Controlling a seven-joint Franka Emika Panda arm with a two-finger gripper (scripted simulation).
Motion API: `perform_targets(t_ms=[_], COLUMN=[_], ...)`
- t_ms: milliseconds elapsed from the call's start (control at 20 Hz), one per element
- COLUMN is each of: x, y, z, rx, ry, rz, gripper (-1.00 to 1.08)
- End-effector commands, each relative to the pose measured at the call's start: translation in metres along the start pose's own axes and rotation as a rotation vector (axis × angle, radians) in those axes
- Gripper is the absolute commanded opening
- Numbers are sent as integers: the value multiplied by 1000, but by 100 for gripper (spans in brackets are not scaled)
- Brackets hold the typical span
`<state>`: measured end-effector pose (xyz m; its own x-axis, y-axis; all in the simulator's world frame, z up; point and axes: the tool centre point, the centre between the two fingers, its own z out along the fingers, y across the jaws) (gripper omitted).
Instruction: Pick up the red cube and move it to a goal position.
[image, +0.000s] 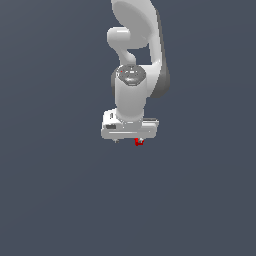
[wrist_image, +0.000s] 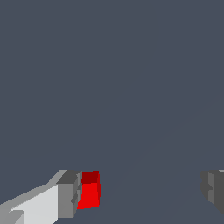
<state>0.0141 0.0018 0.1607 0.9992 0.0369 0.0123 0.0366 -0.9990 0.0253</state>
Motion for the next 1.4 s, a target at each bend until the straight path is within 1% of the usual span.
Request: perform_targets(t_ms=[0,250,500,1100,1350], x=[0,-4,-15,-69,-85], y=[0,-3,-11,-47,-58], z=[0,5,22,99,123], rx=[0,1,4,20,24], ry=[0,0,-2,-8,-10], rz=[0,-4,-16,-72,-90], gripper=[100,100,100,100,100])
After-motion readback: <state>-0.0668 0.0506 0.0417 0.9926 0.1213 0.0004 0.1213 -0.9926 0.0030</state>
